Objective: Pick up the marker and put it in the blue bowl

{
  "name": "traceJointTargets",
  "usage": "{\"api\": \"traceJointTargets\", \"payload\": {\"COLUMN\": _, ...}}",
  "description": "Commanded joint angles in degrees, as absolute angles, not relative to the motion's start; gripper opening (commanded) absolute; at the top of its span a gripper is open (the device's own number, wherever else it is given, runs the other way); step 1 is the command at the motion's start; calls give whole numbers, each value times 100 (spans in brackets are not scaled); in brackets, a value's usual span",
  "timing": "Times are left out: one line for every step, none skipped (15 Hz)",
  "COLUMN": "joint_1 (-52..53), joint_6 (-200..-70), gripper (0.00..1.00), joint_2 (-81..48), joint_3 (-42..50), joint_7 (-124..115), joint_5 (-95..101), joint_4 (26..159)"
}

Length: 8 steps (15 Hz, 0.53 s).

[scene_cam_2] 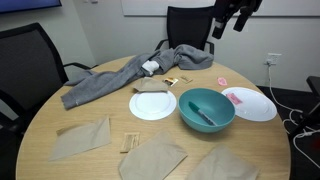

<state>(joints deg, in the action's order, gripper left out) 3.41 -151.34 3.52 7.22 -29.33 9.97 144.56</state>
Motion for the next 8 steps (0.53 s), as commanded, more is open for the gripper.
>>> {"api": "traceJointTargets", "payload": {"joint_1": 51, "joint_6": -14805, "gripper": 100, "joint_2": 681, "joint_3": 460, "joint_7": -2430, "joint_5": 744, "joint_4": 14477}}
{"api": "traceJointTargets", "payload": {"joint_1": 14, "joint_6": -14777, "gripper": 100, "joint_2": 737, "joint_3": 433, "joint_7": -2352, "joint_5": 718, "joint_4": 14496}}
{"api": "traceJointTargets", "payload": {"joint_1": -38, "joint_6": -14991, "gripper": 100, "joint_2": 521, "joint_3": 365, "joint_7": -2589, "joint_5": 848, "joint_4": 14452}}
{"api": "traceJointTargets", "payload": {"joint_1": -72, "joint_6": -14988, "gripper": 100, "joint_2": 538, "joint_3": 338, "joint_7": -2569, "joint_5": 843, "joint_4": 14453}}
{"api": "traceJointTargets", "payload": {"joint_1": -95, "joint_6": -14988, "gripper": 100, "joint_2": 534, "joint_3": 314, "joint_7": -2571, "joint_5": 846, "joint_4": 14457}}
{"api": "traceJointTargets", "payload": {"joint_1": -100, "joint_6": -14989, "gripper": 100, "joint_2": 522, "joint_3": 306, "joint_7": -2573, "joint_5": 848, "joint_4": 14458}}
{"api": "traceJointTargets", "payload": {"joint_1": -101, "joint_6": -14990, "gripper": 100, "joint_2": 511, "joint_3": 302, "joint_7": -2574, "joint_5": 849, "joint_4": 14458}}
{"api": "traceJointTargets", "payload": {"joint_1": -102, "joint_6": -14990, "gripper": 100, "joint_2": 506, "joint_3": 301, "joint_7": -2574, "joint_5": 850, "joint_4": 14458}}
